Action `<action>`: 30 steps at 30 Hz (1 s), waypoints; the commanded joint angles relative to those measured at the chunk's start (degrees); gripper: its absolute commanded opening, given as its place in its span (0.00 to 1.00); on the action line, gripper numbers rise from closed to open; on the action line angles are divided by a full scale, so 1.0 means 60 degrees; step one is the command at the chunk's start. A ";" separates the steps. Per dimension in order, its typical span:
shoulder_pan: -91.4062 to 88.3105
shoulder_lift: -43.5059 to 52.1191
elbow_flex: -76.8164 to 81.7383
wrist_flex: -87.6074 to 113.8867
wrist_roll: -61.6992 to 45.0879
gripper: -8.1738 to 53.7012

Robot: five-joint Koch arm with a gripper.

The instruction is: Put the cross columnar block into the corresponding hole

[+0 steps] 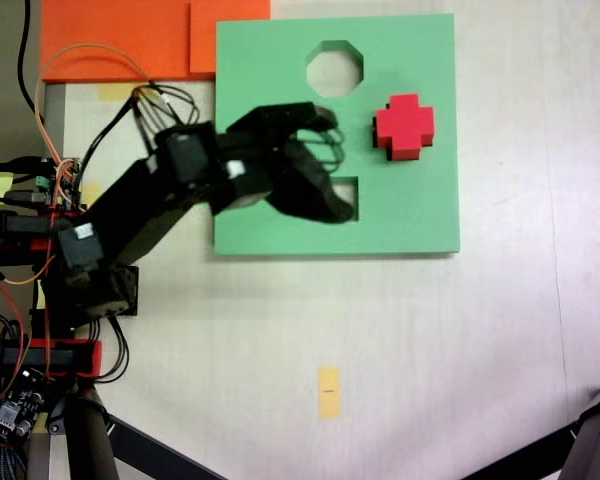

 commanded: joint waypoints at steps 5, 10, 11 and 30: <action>0.2197 0.4321 0.5801 -0.1729 -0.5376 0.84; 0.3545 0.7515 1.2524 -0.7764 -0.7808 0.78; 0.3940 0.8364 1.4751 -1.0386 -0.8716 0.70; 0.3853 0.8481 2.5078 -1.7681 -1.3271 0.68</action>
